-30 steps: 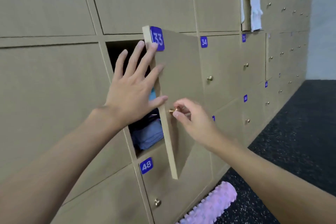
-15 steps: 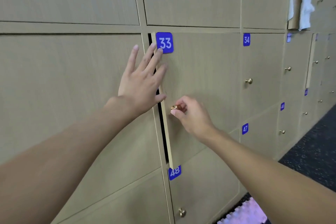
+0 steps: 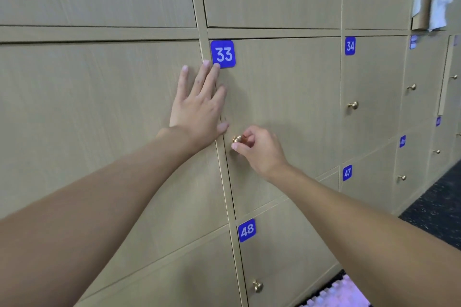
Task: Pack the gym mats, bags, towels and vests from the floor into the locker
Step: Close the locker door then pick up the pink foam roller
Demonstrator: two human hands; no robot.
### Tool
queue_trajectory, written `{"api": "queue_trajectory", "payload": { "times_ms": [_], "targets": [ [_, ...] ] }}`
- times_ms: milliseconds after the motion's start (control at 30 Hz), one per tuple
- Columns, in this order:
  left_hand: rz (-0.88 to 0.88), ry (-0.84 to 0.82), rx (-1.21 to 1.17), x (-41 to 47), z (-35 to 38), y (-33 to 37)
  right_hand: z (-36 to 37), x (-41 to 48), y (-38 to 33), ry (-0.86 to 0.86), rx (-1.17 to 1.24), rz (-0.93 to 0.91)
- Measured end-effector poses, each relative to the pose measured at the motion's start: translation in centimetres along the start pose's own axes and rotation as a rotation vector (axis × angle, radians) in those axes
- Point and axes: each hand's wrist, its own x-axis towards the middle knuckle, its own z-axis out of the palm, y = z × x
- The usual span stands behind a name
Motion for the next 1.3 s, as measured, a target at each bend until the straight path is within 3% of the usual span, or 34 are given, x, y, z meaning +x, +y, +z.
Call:
{"api": "queue_trajectory", "payload": {
  "times_ms": [233, 300, 433, 767, 900, 1100, 1300],
  "targets": [
    [0.214, 0.187, -0.409, -3.0, 2.1, 8.5, -2.6, -5.0, 8.7, -0.009, -0.059, 0.184],
    [0.242, 0.077, -0.577, -4.2, 3.8, 12.5, -2.7, -6.7, 13.1, -0.012, -0.092, 0.270],
    [0.249, -0.349, -0.851, -7.9, 10.1, 21.3, -2.9, -11.3, 22.8, -0.028, -0.179, 0.483],
    [0.337, -0.952, -0.956, -22.5, 26.8, 38.0, -0.1, -23.7, 40.9, -0.180, -0.253, 0.929],
    [0.303, -1.060, -1.003, -25.6, 30.1, 40.8, 2.0, -25.2, 43.9, -0.100, -0.083, 1.082],
    [0.251, -1.183, -1.114, -27.8, 32.1, 42.5, 5.3, -26.0, 46.2, 0.091, 0.235, 1.165],
    [0.095, -1.077, -1.191, -28.6, 28.9, 39.9, 5.0, -25.9, 44.0, 0.283, 0.404, 1.167]
  ]
}}
